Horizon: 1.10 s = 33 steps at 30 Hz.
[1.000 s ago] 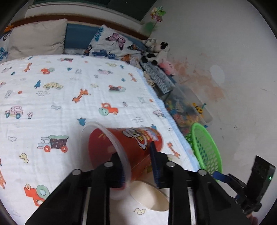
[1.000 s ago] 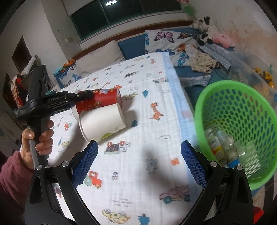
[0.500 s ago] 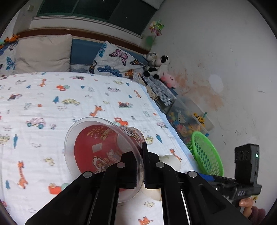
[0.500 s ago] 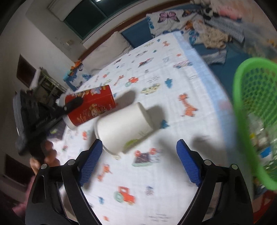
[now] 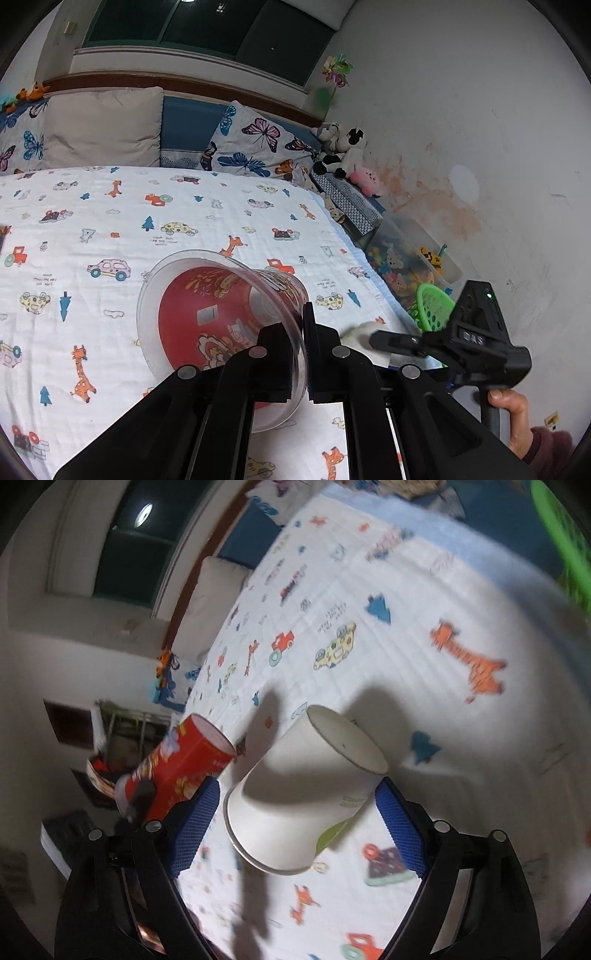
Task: Collect trash
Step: 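Grasp the red paper cup with left tool while right tool grasps the white paper cup, then drop the white cup into the basket with right tool while left tool drops the red cup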
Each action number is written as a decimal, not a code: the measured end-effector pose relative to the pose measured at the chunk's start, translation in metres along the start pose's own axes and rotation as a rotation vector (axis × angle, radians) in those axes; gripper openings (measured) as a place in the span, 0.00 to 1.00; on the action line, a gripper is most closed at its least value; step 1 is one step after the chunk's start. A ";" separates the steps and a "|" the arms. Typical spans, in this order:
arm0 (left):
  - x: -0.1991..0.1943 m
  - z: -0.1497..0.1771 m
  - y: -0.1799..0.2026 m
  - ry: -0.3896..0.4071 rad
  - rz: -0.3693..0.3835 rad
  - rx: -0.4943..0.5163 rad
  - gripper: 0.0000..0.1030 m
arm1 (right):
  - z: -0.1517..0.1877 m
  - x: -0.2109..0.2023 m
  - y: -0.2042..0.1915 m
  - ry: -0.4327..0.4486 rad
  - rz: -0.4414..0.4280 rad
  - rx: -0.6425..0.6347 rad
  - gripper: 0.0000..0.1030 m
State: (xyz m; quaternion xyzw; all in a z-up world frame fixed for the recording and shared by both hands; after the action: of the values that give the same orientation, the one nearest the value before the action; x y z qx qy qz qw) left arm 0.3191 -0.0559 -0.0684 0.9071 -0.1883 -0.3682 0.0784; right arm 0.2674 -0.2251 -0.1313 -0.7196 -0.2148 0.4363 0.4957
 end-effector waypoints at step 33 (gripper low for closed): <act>-0.017 0.008 0.059 0.004 0.059 0.056 0.05 | 0.010 -0.081 -0.027 0.141 0.173 -0.414 0.60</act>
State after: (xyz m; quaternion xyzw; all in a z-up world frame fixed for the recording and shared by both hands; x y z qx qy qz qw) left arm 0.2854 -0.1031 -0.0467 0.9037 -0.2250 -0.3585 0.0641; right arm 0.2197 -0.2681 -0.0747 -0.8503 -0.2020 0.3724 0.3122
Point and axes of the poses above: each gripper's, at about its wrist camera, not at the fingertips, and x roughly the way its jaws point, y to its right, z to its underside, the point moved 9 cm from there along x, roughly the way its jaws point, and after that the axes turned 13 degrees about -z, right-handed, at the moved point
